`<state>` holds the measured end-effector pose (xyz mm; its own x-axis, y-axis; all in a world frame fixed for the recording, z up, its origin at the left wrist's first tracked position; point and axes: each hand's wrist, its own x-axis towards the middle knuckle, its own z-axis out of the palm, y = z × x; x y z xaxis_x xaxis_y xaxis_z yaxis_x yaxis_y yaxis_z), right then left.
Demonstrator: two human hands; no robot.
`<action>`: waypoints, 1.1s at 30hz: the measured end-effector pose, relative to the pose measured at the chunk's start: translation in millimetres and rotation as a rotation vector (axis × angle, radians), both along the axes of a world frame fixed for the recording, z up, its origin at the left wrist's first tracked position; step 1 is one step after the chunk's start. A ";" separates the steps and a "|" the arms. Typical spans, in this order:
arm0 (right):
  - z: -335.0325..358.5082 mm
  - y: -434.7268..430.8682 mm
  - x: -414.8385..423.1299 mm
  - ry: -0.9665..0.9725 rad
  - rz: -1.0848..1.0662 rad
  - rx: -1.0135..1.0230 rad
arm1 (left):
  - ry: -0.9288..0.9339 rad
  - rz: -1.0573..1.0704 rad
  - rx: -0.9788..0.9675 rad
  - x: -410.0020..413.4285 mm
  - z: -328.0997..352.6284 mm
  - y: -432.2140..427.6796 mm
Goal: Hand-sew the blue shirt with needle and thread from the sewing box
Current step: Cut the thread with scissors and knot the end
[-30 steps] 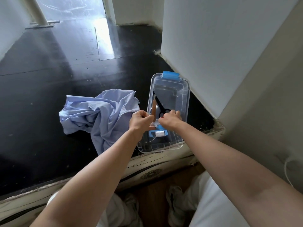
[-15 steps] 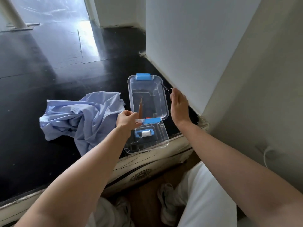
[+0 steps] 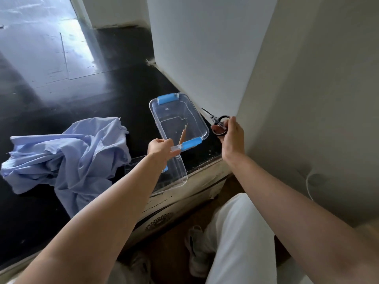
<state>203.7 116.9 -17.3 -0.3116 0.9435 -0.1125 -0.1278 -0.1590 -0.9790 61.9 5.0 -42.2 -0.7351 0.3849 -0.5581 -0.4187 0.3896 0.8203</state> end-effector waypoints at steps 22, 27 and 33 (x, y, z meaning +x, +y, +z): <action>-14.6 -11.6 4.3 -0.171 0.568 0.206 | 0.104 -0.065 0.167 11.9 13.4 18.7; -7.0 -35.5 -2.6 -0.119 0.740 0.144 | 0.069 -0.015 0.194 1.1 20.1 -8.1; -19.5 -46.7 -16.8 -0.168 0.938 -0.085 | 0.076 -0.046 0.235 -11.3 12.1 -48.8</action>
<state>186.9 70.2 -36.8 -0.9101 0.3045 -0.2811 0.2286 -0.1970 -0.9534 50.6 -43.7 -30.2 -0.7501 0.5318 -0.3930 -0.3388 0.2014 0.9191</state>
